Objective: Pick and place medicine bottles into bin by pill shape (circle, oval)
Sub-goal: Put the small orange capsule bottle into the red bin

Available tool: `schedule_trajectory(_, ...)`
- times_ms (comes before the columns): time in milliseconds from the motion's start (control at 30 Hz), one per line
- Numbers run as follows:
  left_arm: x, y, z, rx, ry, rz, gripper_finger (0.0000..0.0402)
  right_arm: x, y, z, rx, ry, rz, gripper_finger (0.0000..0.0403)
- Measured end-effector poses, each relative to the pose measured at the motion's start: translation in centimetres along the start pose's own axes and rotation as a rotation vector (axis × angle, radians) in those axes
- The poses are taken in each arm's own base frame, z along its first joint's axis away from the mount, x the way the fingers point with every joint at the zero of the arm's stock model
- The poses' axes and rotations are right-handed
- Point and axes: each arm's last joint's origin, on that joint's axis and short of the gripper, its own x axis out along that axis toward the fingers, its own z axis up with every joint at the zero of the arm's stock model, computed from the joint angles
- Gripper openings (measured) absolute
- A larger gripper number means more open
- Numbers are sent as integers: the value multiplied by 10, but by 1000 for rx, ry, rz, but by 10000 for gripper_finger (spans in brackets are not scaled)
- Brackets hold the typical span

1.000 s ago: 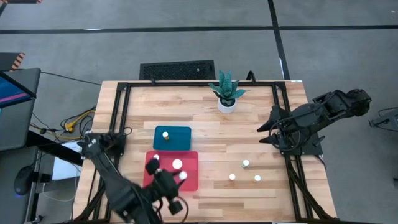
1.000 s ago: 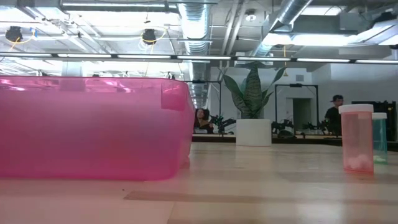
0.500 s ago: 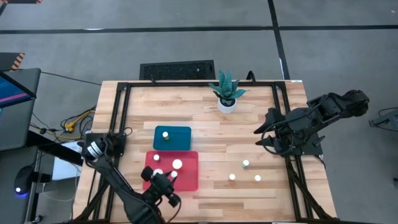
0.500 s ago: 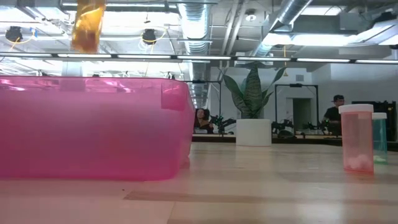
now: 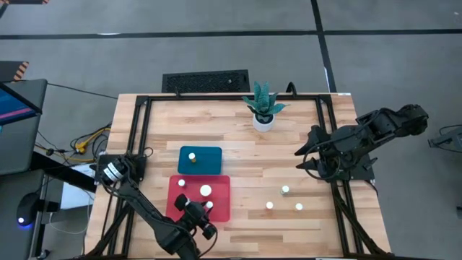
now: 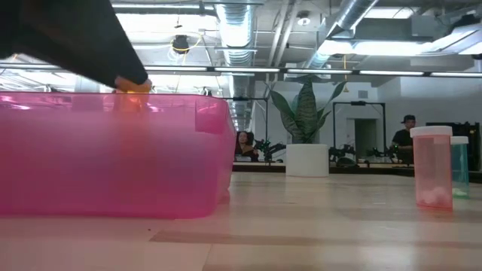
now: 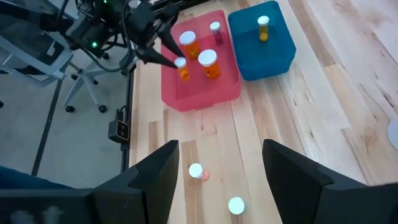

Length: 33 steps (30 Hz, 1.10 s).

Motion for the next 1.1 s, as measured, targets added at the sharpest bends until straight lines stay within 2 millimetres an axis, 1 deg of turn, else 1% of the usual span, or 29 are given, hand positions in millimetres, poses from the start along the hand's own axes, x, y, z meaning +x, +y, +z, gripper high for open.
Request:
schedule_trajectory(100, 1, -1, -2, 31, 1, -16, 116, 0, 0, 0, 0, 0, 0, 240)
schedule_trajectory(200, 6, 2, -6, 69, -6, -8, 116, 0, 0, 0, 0, 0, 1, 240)
schedule_trajectory(400, 17, 6, -12, 60, -2, -1, 116, 0, 0, 0, 8, 0, 1, 240)
schedule_trajectory(733, 24, 8, -21, 72, 10, -27, 116, 0, 0, 0, 18, 1, 1, 240)
schedule_trajectory(867, 26, 9, -22, 69, 15, -25, 117, 0, 0, 0, 18, 1, 1, 240)
schedule_trajectory(967, 26, 9, -22, 69, 20, -25, 125, 0, 0, 0, 19, 1, 1, 240)
schedule_trajectory(1100, 27, 9, -23, 65, 64, -24, 150, 0, 0, 0, 18, 1, 1, 240)
